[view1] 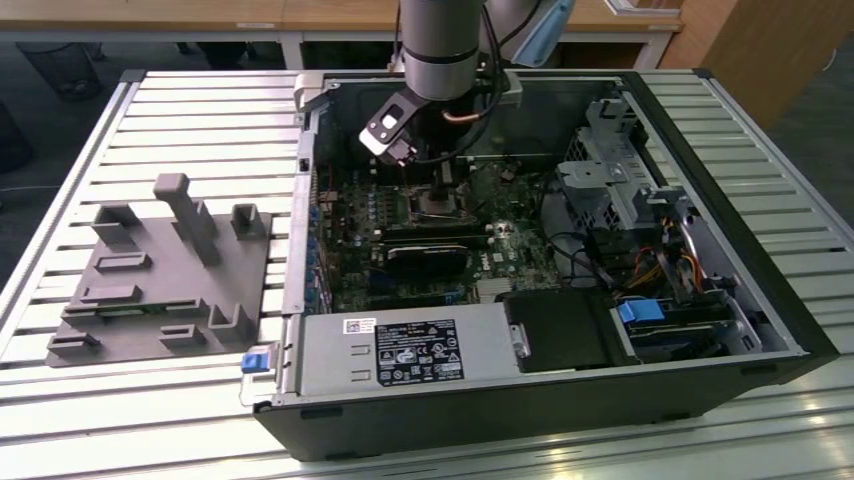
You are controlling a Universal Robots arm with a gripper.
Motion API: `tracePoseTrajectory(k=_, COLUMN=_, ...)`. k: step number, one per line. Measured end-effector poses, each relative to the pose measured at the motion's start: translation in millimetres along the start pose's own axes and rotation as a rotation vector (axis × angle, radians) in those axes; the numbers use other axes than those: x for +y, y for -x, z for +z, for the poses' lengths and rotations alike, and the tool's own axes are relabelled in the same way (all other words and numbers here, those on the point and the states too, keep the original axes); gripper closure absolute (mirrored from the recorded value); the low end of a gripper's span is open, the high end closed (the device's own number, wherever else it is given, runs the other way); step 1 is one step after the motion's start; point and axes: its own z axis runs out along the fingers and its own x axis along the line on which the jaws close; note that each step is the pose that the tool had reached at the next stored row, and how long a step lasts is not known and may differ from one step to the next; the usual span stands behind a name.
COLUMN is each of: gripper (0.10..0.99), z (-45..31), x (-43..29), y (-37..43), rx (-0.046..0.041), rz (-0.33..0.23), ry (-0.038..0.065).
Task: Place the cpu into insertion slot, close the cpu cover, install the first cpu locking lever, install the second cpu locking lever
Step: 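Close the cpu cover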
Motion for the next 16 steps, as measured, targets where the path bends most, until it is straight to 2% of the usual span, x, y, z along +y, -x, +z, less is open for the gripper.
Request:
tracePoseTrajectory(k=9, gripper=0.980, z=-8.0, x=0.6, y=0.0, rx=0.0010, rz=0.000, ry=0.000)
tracePoseTrajectory(k=16, gripper=0.980, z=-10.0, x=0.8, y=0.0, rx=0.0027, rz=0.000, ry=0.000)
